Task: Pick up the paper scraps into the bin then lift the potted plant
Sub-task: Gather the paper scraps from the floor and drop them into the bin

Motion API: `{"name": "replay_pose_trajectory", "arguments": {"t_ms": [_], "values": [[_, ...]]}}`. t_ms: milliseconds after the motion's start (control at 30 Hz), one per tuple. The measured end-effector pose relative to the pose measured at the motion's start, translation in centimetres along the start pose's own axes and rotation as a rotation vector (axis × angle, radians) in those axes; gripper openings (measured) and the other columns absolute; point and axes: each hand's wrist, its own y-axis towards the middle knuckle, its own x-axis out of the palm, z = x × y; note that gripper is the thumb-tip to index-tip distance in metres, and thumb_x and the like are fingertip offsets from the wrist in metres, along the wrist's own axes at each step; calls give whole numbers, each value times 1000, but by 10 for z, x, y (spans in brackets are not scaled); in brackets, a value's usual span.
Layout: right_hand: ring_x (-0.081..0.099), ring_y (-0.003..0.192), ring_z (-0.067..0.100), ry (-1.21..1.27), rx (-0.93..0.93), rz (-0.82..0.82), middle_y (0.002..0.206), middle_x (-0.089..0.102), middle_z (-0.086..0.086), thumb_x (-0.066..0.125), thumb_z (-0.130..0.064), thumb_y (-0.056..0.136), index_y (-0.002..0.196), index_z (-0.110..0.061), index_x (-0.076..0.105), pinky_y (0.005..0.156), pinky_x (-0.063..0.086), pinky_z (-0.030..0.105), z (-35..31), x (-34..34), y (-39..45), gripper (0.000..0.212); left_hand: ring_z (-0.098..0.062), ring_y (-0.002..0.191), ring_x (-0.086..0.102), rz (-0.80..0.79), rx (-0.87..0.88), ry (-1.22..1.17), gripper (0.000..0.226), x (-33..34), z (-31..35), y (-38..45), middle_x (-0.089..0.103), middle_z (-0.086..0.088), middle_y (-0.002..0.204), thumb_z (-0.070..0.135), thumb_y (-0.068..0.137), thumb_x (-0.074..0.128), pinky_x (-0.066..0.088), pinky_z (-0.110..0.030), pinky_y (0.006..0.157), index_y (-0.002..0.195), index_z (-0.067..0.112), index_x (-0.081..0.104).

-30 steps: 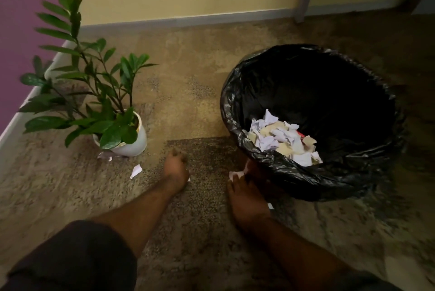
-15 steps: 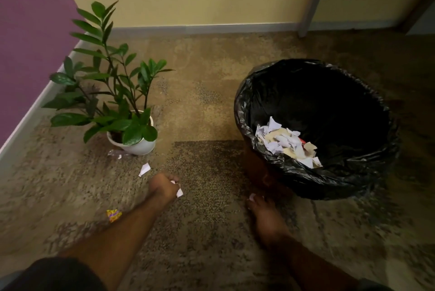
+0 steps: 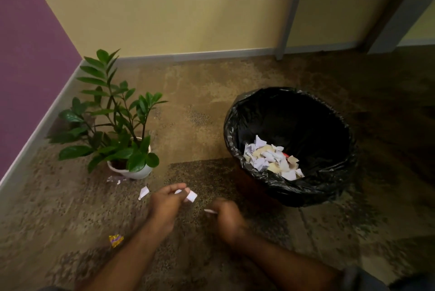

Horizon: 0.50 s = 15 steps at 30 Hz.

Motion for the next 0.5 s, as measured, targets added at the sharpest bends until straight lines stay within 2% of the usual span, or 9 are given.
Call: {"name": "replay_pose_trajectory", "arguments": {"t_ms": [100,167,233,333,433,500], "values": [[58,77,9,106,-164,139,81,65,1,62,-10,86,93,-17,75,67,40,19,-46,-18,3,17,-9,52,63,-100,-50,-368,14,13,35,-19,68,-9,74,-8,85,62,54,-19,51,92,5,64],[59,76,8,147,-249,226,81,66,3,64,-14,84,91,-16,75,67,43,17,-68,-37,4,13,-8,50,64,-156,-47,-521,16,20,59,-30,69,-6,65,-9,87,57,54,-18,49,94,5,62],[60,76,7,168,-295,315,82,67,0,66,-13,83,90,-16,74,69,46,20,-85,-61,4,11,-8,55,66,-200,-30,-633,16,28,83,-39,70,-4,64,-8,88,56,56,-18,52,94,7,61],[60,78,7,205,-313,411,83,67,-3,68,-9,83,92,-18,75,71,48,23,-103,-95,3,14,-10,61,66,-251,22,-708,17,45,119,-54,67,-8,75,-7,89,55,56,-18,54,89,10,61],[63,85,6,248,-318,499,88,69,-2,69,-7,83,96,-19,75,76,50,23,-113,-130,-1,19,-8,55,66,-323,92,-742,18,68,152,-68,68,-4,64,-8,89,54,54,-18,51,89,9,59],[64,85,6,293,-301,590,88,69,-4,70,-8,83,92,-18,74,76,52,24,-115,-153,-4,13,-8,52,65,-357,138,-730,18,85,170,-77,69,-2,60,-9,88,55,54,-17,51,89,9,59]]}}
